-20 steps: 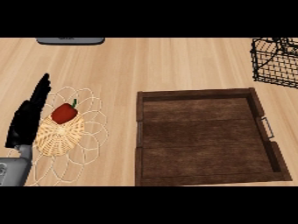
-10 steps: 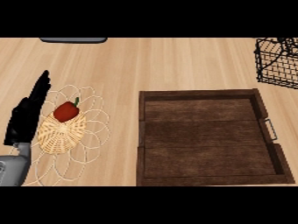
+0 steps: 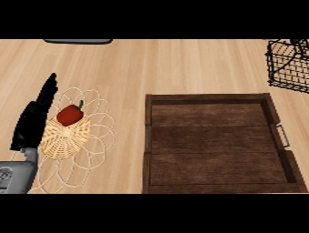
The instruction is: Pick the cupcake from the tray and place it in the tiered basket
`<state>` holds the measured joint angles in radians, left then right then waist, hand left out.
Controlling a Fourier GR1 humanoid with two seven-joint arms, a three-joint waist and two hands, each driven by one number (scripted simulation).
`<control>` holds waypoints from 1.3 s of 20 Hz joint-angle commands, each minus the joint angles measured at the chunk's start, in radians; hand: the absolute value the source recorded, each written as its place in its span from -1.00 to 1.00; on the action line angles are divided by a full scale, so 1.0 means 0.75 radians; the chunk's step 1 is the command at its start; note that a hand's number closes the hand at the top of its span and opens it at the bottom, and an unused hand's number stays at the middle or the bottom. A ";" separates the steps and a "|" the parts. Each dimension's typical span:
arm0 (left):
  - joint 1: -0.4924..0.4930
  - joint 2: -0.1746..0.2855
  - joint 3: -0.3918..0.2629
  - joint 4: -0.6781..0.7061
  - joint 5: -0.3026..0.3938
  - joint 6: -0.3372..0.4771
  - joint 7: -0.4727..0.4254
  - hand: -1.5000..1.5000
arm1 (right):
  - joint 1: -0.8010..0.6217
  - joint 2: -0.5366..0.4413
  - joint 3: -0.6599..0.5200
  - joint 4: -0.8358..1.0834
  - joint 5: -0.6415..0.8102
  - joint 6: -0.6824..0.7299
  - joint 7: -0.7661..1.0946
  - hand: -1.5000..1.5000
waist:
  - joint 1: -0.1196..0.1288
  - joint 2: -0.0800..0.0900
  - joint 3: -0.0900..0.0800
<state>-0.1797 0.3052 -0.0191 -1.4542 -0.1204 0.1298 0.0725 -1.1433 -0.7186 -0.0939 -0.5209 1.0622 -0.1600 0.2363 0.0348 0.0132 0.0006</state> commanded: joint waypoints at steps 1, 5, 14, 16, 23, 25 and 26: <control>-0.022 0.011 0.032 0.029 -0.016 0.009 0.013 0.00 | -0.014 -0.040 -0.040 0.137 -0.023 -0.008 -0.168 1.00 | -0.008 -0.003 0.000; 0.027 0.002 0.019 -0.007 0.002 -0.025 -0.034 0.00 | -0.020 -0.046 -0.112 0.272 -0.075 -0.037 -0.267 1.00 | 0.020 0.008 0.002; 0.028 0.012 0.045 0.001 -0.010 -0.025 -0.045 0.00 | -0.014 -0.036 -0.293 0.437 -0.249 0.100 -0.220 -1.00 | 0.013 0.006 0.002; 0.001 -0.028 -0.023 -0.055 -0.062 -0.001 0.040 0.00 | 0.013 -0.099 -0.280 0.469 -0.227 0.120 -0.304 -1.00 | 0.022 0.011 0.004; 0.002 -0.035 0.012 0.004 -0.048 -0.009 -0.031 0.00 | 0.059 -0.075 -0.457 0.420 -0.404 -0.055 -0.424 -1.00 | 0.012 0.012 0.004; 0.033 -0.001 0.047 0.001 -0.012 -0.051 -0.046 0.00 | 0.023 -0.103 -0.474 0.400 -0.423 -0.042 -0.413 -1.00 | 0.009 0.005 0.002; 0.092 -0.030 0.043 -0.024 -0.004 -0.037 -0.070 0.00 | 0.059 -0.052 -0.486 0.388 -0.438 -0.118 -0.427 -1.00 | 0.008 0.001 0.002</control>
<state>-0.1528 0.2906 0.0053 -1.4664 -0.1346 0.1077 0.0525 -1.1148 -0.7676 -0.4145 -0.2148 0.7779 -0.1885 -0.0561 0.0430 0.0159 0.0007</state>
